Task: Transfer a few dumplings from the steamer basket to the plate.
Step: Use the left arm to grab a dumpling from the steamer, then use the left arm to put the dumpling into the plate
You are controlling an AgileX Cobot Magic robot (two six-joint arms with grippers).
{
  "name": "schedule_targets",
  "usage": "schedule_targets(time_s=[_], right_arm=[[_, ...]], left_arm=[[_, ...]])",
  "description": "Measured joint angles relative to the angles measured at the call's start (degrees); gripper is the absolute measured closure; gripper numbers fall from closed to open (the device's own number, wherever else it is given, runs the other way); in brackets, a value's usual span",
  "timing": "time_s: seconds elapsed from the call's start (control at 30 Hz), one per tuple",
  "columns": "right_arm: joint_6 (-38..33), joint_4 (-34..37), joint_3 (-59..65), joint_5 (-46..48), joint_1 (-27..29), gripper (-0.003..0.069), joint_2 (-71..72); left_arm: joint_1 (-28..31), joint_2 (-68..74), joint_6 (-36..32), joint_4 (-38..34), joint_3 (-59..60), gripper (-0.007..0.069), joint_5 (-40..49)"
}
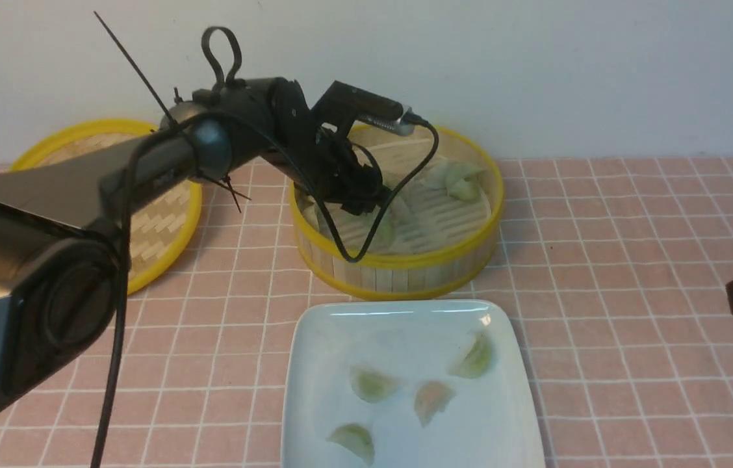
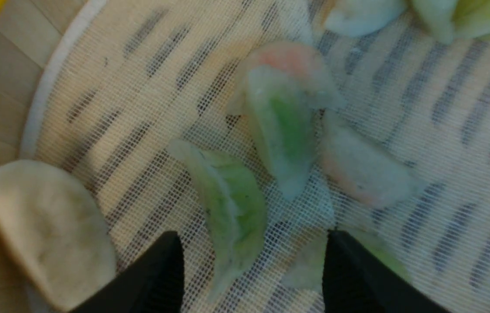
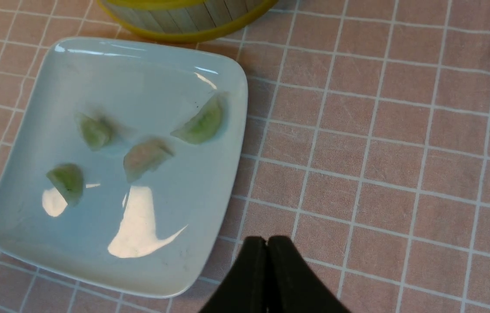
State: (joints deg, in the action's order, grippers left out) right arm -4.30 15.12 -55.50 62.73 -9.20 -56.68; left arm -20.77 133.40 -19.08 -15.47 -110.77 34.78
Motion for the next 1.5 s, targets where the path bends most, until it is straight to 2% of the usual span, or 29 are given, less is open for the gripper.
schedule_targets(time_s=[0.17,0.27,0.33,0.43,0.47,0.8,0.93,1.0,1.17,1.27,1.4,1.5], right_arm=[[0.0,0.0,0.0,0.0,0.0,0.0673,0.0],[0.0,0.06,0.0,0.0,0.0,0.0673,0.0],[0.0,0.1,0.0,0.0,0.0,0.0673,0.0],[0.0,0.12,0.0,0.0,0.0,0.0673,0.0],[0.0,0.17,0.0,0.12,0.0,0.0673,0.0],[0.0,0.17,0.0,0.72,0.0,0.0673,0.0],[0.0,0.17,0.0,1.1,0.0,0.0673,0.0],[0.0,0.17,0.0,1.17,0.0,0.0673,0.0],[0.0,0.31,0.0,1.66,0.0,0.0673,0.0],[0.0,0.31,0.0,2.72,0.0,0.0673,0.0],[0.0,0.35,0.0,3.08,0.0,0.0673,0.0],[0.0,0.35,0.0,3.08,0.0,0.0673,0.0]], left_arm=[[0.0,1.93,0.01,-0.35,-0.25,0.0229,-2.47],[0.0,2.78,0.01,-0.39,-0.38,0.0256,-3.18],[0.0,3.05,0.08,-0.32,-0.63,0.0321,-3.46],[0.0,2.99,0.47,-0.27,-1.05,0.047,-2.04],[0.0,2.72,0.79,-0.27,-1.71,0.0487,-0.32],[0.0,-7.28,4.09,0.15,-10.56,0.0481,20.79],[-0.11,-14.96,4.15,-1.65,-11.65,0.0481,34.14],[-0.39,-16.27,4.3,-2.11,-11.24,0.0481,35.53],[-2.47,-21.4,5.03,-2.11,-1.71,0.0481,35.58],[-5.31,-24.3,4.96,-2.11,10.32,0.0481,35.64],[-8.12,-23.52,4.54,-2.11,20.16,0.0481,35.27],[-8.7,-20.54,4.52,-1.6,22.63,0.0481,31.84]])
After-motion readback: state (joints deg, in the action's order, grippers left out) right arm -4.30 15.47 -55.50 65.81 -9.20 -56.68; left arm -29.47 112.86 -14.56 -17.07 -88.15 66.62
